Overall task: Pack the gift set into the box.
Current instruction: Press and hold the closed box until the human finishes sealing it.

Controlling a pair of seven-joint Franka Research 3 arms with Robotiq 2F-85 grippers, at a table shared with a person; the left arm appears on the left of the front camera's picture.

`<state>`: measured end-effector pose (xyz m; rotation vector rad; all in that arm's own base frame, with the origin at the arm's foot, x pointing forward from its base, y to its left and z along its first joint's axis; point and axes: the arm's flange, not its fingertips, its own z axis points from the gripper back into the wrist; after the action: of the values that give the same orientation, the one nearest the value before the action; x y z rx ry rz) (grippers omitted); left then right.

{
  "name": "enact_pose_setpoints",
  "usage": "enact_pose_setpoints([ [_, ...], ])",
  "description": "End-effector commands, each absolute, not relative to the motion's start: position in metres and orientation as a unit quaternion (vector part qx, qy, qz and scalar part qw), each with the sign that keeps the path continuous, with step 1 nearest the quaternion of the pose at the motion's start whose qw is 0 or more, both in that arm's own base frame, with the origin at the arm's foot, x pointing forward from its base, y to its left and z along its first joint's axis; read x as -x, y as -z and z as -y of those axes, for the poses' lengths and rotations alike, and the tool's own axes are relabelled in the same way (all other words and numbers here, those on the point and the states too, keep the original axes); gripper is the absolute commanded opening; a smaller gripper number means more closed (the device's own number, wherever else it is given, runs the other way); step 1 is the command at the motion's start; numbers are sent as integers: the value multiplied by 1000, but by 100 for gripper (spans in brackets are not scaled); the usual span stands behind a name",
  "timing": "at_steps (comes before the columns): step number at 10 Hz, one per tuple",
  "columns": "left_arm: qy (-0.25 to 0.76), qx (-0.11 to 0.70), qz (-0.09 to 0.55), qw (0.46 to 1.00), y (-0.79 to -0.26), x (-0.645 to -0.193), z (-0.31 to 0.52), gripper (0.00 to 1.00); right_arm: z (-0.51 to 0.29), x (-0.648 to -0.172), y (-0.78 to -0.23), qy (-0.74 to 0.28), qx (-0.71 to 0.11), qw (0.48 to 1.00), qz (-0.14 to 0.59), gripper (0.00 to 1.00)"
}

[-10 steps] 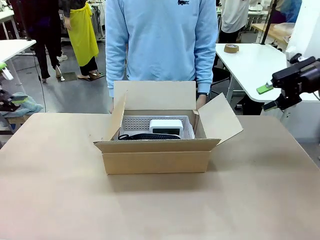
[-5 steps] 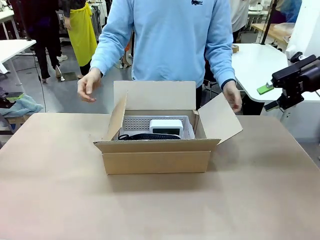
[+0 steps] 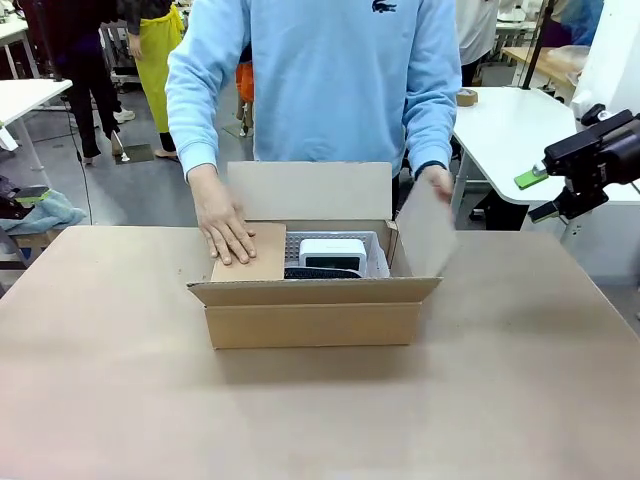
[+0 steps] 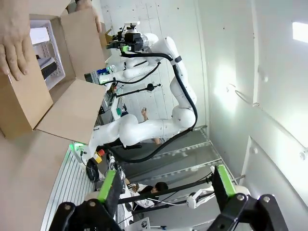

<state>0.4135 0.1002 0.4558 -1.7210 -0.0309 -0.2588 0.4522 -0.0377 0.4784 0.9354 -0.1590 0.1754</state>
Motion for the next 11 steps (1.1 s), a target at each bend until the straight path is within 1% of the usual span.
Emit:
enact_pose_setpoints([
  [1, 121, 753, 20, 647, -454, -410, -102, 100, 38, -451, -479, -80, -446, 888, 75, 100],
  [11, 121, 753, 20, 647, -454, -410, -102, 100, 38, -451, -479, -80, -446, 888, 75, 100],
])
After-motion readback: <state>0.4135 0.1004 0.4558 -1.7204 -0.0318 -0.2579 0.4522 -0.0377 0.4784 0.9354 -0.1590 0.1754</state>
